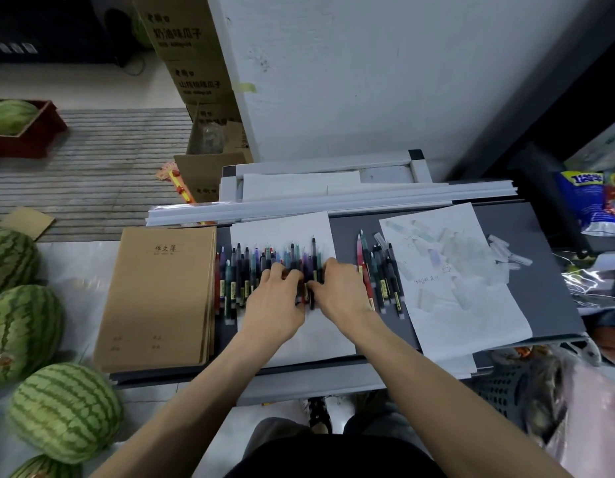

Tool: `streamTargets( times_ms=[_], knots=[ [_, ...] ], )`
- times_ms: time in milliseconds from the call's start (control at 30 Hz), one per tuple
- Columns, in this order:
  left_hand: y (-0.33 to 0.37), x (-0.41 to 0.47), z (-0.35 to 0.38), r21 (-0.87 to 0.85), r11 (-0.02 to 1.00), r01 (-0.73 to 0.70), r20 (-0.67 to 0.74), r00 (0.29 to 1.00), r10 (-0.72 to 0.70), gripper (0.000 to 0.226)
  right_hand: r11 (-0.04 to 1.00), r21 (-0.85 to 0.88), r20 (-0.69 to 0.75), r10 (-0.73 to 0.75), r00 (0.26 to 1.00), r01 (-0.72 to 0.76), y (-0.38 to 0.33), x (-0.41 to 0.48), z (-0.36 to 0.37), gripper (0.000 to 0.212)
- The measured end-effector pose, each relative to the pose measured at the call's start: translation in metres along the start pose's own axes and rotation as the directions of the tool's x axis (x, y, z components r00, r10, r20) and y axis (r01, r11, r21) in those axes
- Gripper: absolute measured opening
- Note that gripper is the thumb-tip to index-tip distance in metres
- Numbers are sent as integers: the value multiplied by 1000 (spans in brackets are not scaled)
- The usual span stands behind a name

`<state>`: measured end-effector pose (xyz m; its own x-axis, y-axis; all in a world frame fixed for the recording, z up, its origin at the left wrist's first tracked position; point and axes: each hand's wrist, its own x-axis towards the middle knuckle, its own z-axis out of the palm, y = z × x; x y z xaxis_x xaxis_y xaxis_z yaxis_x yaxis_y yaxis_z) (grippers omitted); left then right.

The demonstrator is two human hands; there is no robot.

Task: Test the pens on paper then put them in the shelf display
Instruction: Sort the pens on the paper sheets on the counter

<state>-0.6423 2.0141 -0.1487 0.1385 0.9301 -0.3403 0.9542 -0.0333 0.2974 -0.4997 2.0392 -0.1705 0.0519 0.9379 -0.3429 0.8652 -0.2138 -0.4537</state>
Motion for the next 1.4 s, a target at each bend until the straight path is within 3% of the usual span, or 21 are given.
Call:
streamTargets(
  times_ms=[200,333,467,600,733,933,1033,1100,1167,1200,1233,1300,1333,1400],
  knots=[
    [2,4,-1,-1,1000,-2,3,1000,2,48,997,61,-52,-38,998,41,9,-4,-6,29],
    [5,13,-6,-58,998,-32,-56,998,29,42,996,77,-97,-26,995,34,35,0,-28,13],
    [18,37,-14,-112,983,-144,-111,985,132,44,992,-97,-34,-85,996,81,63,4,-40,29],
    [33,69,-17,-29,971,-236,-25,972,236,58,978,-167,31,-119,992,123,71,5,-34,46],
    [37,89,-13,40,957,-288,42,957,287,59,972,-187,-18,-148,989,142,73,10,-27,39],
    [33,99,-6,20,946,-324,25,946,324,44,990,-64,-121,-133,984,126,76,6,-28,17],
    [34,100,-7,-59,953,-299,-11,954,299,43,959,282,-177,41,983,11,74,-2,-36,10],
    [37,98,-11,-239,947,-216,-80,976,202,36,808,579,-116,207,971,-103,76,-11,-45,11],
    [38,90,-19,-529,844,-84,-84,995,46,19,509,845,23,277,960,-167,81,-23,-51,15],
    [38,85,-21,-706,708,-12,-38,999,-20,20,321,930,99,258,961,-182,85,-30,-53,17],
    [39,79,-22,-857,510,73,46,997,-66,28,128,971,174,207,963,-203,89,-38,-54,18],
    [41,65,-22,-968,90,233,230,972,-49,35,-159,953,268,55,962,-257,97,-51,-52,19],
    [42,59,-20,-955,-55,291,292,956,-16,33,-224,936,277,-1,961,-270,101,-55,-50,24],
    [44,46,-13,-920,-159,359,355,933,53,27,-265,922,279,-45,959,-281,107,-61,-46,33]
  ],
)
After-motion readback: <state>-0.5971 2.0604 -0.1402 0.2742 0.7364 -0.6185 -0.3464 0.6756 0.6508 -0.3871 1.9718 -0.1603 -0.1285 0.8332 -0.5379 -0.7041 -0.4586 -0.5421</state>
